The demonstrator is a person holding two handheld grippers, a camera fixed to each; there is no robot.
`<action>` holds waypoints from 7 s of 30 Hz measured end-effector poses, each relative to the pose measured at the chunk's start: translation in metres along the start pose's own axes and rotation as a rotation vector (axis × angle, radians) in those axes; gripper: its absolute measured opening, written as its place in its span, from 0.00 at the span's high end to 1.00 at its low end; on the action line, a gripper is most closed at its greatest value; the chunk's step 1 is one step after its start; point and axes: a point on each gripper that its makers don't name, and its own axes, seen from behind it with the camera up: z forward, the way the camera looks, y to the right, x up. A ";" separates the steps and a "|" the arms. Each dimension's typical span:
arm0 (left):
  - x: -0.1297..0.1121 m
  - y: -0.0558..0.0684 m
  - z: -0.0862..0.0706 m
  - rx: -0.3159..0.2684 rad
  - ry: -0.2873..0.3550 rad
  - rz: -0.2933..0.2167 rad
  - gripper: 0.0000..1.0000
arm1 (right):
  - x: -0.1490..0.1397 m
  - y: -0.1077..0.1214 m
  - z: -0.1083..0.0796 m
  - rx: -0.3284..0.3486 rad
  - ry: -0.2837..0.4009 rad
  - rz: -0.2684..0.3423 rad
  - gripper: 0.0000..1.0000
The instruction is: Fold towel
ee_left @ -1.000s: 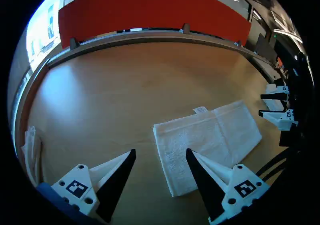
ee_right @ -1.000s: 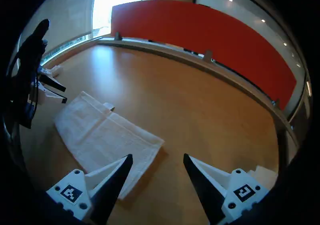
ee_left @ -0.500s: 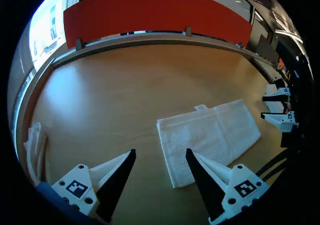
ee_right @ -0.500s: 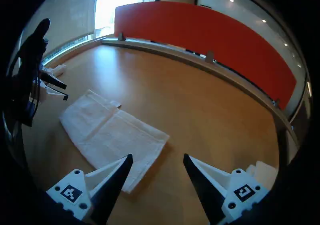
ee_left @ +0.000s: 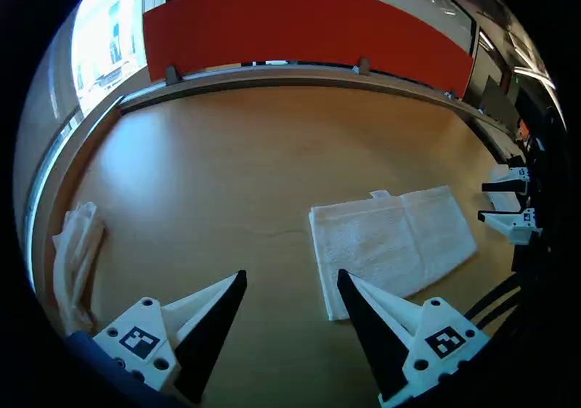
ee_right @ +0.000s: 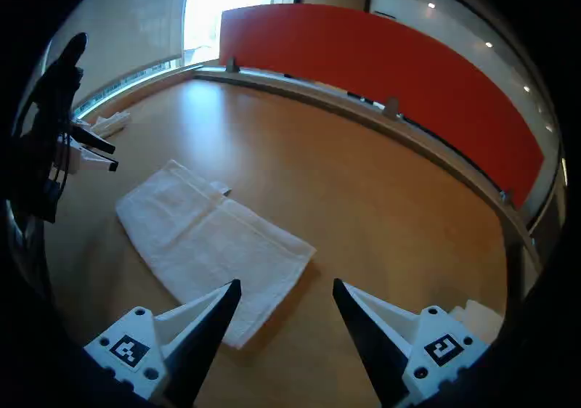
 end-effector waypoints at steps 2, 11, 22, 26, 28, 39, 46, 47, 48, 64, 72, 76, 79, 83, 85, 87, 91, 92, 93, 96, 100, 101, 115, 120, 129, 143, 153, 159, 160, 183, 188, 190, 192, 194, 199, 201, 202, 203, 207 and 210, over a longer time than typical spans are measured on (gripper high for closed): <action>-0.001 -0.001 -0.002 0.004 0.001 -0.005 0.07 | -0.001 -0.002 0.000 0.005 -0.003 -0.005 0.01; -0.009 -0.007 -0.015 0.019 0.002 -0.031 0.07 | -0.009 -0.009 0.003 0.021 -0.015 -0.013 0.01; -0.029 -0.014 -0.031 0.038 -0.018 -0.054 0.07 | -0.035 -0.021 0.006 0.048 -0.045 -0.009 0.01; -0.036 -0.016 -0.035 0.042 -0.026 -0.062 0.07 | -0.043 -0.023 0.006 0.051 -0.055 -0.008 0.01; -0.040 -0.016 -0.037 0.043 -0.030 -0.066 0.07 | -0.047 -0.024 0.006 0.052 -0.061 -0.007 0.02; -0.051 -0.016 -0.046 0.043 -0.042 -0.067 0.07 | -0.064 -0.032 0.002 0.072 -0.089 -0.013 0.06; -0.053 -0.019 -0.050 0.044 -0.041 -0.079 0.07 | -0.073 -0.037 -0.001 0.092 -0.113 -0.033 0.26; -0.053 -0.019 -0.050 0.044 -0.041 -0.080 0.07 | -0.074 -0.038 -0.002 0.096 -0.115 -0.035 0.28; -0.053 -0.019 -0.050 0.044 -0.041 -0.082 0.07 | -0.074 -0.039 -0.002 0.099 -0.117 -0.037 0.31; -0.056 -0.018 -0.048 0.041 -0.045 -0.083 0.07 | -0.081 -0.049 -0.004 0.155 -0.149 -0.051 0.80; -0.056 -0.020 -0.049 0.045 -0.046 -0.084 0.07 | -0.080 -0.049 -0.002 0.155 -0.144 -0.044 0.97; -0.057 -0.020 -0.050 0.045 -0.047 -0.085 0.07 | -0.079 -0.050 -0.002 0.150 -0.144 -0.049 0.98; -0.058 -0.021 -0.051 0.046 -0.048 -0.085 0.07 | -0.078 -0.050 -0.002 0.145 -0.142 -0.052 0.98; -0.058 -0.021 -0.051 0.045 -0.047 -0.087 0.07 | -0.074 -0.049 -0.004 0.142 -0.137 -0.053 0.98; -0.058 -0.022 -0.052 0.045 -0.046 -0.088 0.07 | -0.071 -0.048 -0.005 0.141 -0.132 -0.056 0.98; -0.058 -0.022 -0.052 0.045 -0.044 -0.089 0.07 | -0.067 -0.048 -0.007 0.139 -0.126 -0.062 0.98; -0.057 -0.024 -0.053 0.047 -0.041 -0.089 0.07 | -0.052 -0.047 -0.010 0.138 -0.106 -0.082 0.98; -0.057 -0.024 -0.053 0.047 -0.040 -0.089 0.07 | -0.048 -0.047 -0.011 0.137 -0.100 -0.087 0.98; -0.057 -0.024 -0.054 0.047 -0.040 -0.089 0.07 | -0.043 -0.046 -0.012 0.136 -0.094 -0.093 0.98; -0.057 -0.024 -0.055 0.046 -0.037 -0.092 0.07 | -0.027 -0.047 -0.014 0.136 -0.071 -0.110 0.98; -0.057 -0.025 -0.057 0.046 -0.033 -0.094 0.07 | -0.003 -0.050 -0.017 0.138 -0.034 -0.134 0.98; -0.057 -0.026 -0.057 0.046 -0.033 -0.094 0.07 | 0.003 -0.051 -0.018 0.139 -0.025 -0.140 0.98; -0.057 -0.030 -0.061 0.049 -0.021 -0.107 0.07 | 0.075 -0.073 -0.021 0.164 0.071 -0.234 0.98; -0.058 -0.030 -0.062 0.049 -0.019 -0.110 0.07 | 0.088 -0.082 -0.020 0.176 0.087 -0.252 0.98; -0.058 -0.031 -0.064 0.047 -0.019 -0.110 0.07 | 0.096 -0.087 -0.015 0.185 0.087 -0.267 0.98; -0.056 -0.040 -0.078 0.047 0.017 -0.168 0.07 | 0.125 -0.132 0.009 0.279 0.091 -0.372 0.98; -0.067 -0.052 -0.095 0.071 0.025 -0.211 0.07 | 0.130 -0.189 0.039 0.379 0.071 -0.419 0.98; -0.075 -0.060 -0.104 0.084 0.026 -0.232 0.07 | 0.114 -0.223 0.058 0.442 0.027 -0.411 0.98; -0.077 -0.061 -0.105 0.087 0.026 -0.233 0.07 | 0.109 -0.228 0.061 0.452 0.016 -0.406 0.98; -0.077 -0.068 -0.102 0.093 0.021 -0.235 0.07 | 0.085 -0.238 0.075 0.487 -0.036 -0.353 0.54; -0.076 -0.069 -0.102 0.093 0.021 -0.236 0.07 | 0.086 -0.232 0.072 0.469 -0.030 -0.351 0.29; -0.075 -0.068 -0.101 0.093 0.021 -0.237 0.07 | 0.086 -0.230 0.070 0.465 -0.030 -0.348 0.27; -0.074 -0.068 -0.101 0.093 0.022 -0.236 0.07 | 0.085 -0.228 0.069 0.462 -0.030 -0.344 0.26; -0.074 -0.067 -0.100 0.092 0.022 -0.233 0.07 | 0.084 -0.225 0.068 0.452 -0.030 -0.340 0.26; -0.073 -0.065 -0.098 0.088 0.021 -0.230 0.07 | 0.076 -0.215 0.065 0.430 -0.038 -0.328 0.26; -0.073 -0.064 -0.098 0.086 0.020 -0.232 0.07 | 0.071 -0.211 0.063 0.423 -0.044 -0.321 0.26; -0.073 -0.063 -0.097 0.086 0.020 -0.232 0.07 | 0.068 -0.208 0.062 0.416 -0.048 -0.318 0.26; -0.073 -0.063 -0.097 0.086 0.020 -0.232 0.07 | 0.065 -0.205 0.061 0.410 -0.051 -0.315 0.26; -0.072 -0.062 -0.096 0.085 0.019 -0.230 0.07 | 0.052 -0.194 0.056 0.387 -0.066 -0.303 0.26; -0.071 -0.062 -0.096 0.086 0.019 -0.226 0.07 | 0.043 -0.186 0.052 0.367 -0.077 -0.293 0.26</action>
